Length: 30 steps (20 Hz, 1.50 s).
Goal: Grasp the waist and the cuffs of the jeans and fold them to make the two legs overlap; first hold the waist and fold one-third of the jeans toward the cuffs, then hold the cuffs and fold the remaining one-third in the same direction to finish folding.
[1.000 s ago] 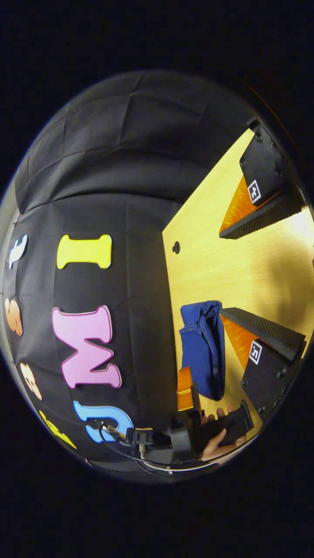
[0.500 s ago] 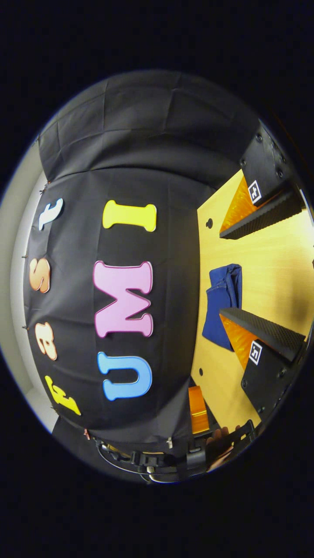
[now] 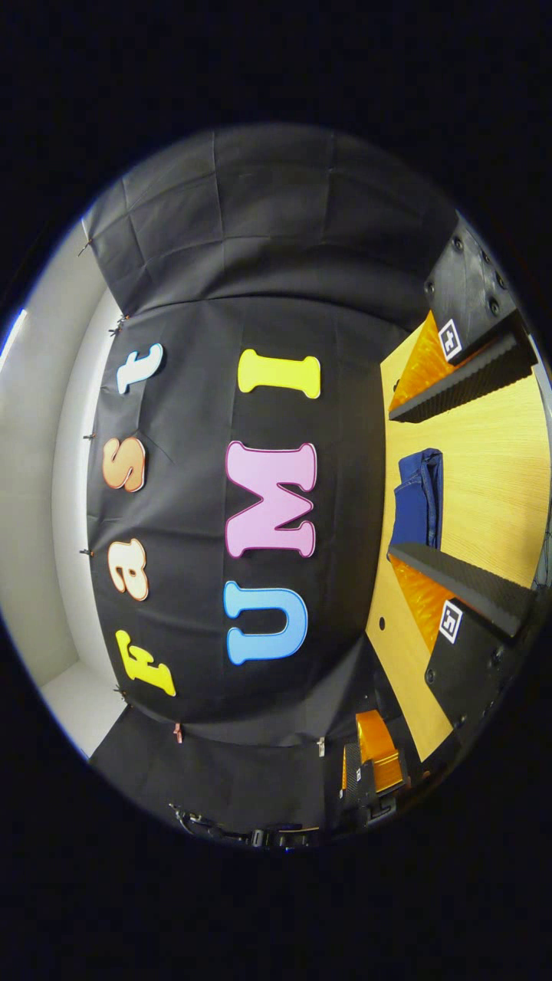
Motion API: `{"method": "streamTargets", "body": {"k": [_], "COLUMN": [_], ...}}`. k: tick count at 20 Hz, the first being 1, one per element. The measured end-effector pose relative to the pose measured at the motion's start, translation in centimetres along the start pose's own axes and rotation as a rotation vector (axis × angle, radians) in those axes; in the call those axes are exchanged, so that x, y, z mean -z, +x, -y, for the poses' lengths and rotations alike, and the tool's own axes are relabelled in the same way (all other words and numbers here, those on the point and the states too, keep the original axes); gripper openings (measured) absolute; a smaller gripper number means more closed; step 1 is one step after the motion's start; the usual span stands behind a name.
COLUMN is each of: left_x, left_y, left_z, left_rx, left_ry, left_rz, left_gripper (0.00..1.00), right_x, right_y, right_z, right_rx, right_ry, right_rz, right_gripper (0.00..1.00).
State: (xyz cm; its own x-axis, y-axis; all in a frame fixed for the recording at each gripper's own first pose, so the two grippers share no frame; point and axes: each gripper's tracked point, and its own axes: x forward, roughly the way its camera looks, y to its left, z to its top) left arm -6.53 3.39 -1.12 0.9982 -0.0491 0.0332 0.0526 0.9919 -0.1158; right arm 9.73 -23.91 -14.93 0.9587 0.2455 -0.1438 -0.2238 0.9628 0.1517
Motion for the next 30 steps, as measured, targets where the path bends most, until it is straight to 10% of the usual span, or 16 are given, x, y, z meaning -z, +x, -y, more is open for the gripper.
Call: {"method": "streamTargets", "body": {"k": [15,30], "left_x": [1.0,0.5], "left_y": [-6.1,-2.4], "left_z": [2.0,-1.0], "left_rx": [-0.207,-0.110], "left_ry": [-0.069,-0.053], "left_rz": [-0.058,-0.038], "left_gripper": [0.96,0.96], "right_x": [1.0,0.1], "right_y": [-1.5,2.4], "right_z": [4.2,-1.4], "right_rx": [-0.166,-0.147], "right_ry": [0.053,0.045], "right_rz": [-0.071,-0.031], "right_gripper": [0.96,0.97]}}
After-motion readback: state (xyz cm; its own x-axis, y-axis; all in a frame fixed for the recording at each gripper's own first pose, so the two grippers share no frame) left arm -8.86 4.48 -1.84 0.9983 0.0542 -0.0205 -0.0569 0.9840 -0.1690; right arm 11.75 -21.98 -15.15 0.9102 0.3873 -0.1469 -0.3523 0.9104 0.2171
